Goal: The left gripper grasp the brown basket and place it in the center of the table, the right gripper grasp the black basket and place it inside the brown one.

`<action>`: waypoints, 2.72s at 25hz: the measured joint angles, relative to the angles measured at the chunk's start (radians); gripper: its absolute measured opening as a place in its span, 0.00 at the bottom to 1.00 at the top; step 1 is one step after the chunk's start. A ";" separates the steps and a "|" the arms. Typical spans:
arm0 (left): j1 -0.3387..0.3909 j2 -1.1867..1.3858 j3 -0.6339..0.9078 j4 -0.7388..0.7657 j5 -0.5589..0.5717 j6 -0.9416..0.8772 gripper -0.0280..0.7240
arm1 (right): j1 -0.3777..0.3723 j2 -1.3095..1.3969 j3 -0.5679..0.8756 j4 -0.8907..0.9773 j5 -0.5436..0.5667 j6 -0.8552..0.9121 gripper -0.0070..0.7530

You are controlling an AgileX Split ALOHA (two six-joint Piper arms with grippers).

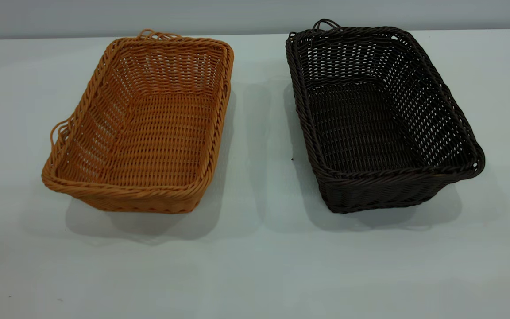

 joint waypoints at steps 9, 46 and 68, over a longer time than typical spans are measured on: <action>0.000 0.000 0.000 0.000 0.000 0.000 0.63 | 0.000 0.000 0.000 0.000 0.000 0.000 0.78; 0.000 0.022 -0.001 0.000 0.000 0.000 0.63 | 0.000 0.053 0.000 0.001 -0.006 0.000 0.78; 0.000 1.179 -0.271 -0.164 -0.505 0.248 0.82 | 0.167 1.418 -0.142 0.856 -0.415 -0.471 0.79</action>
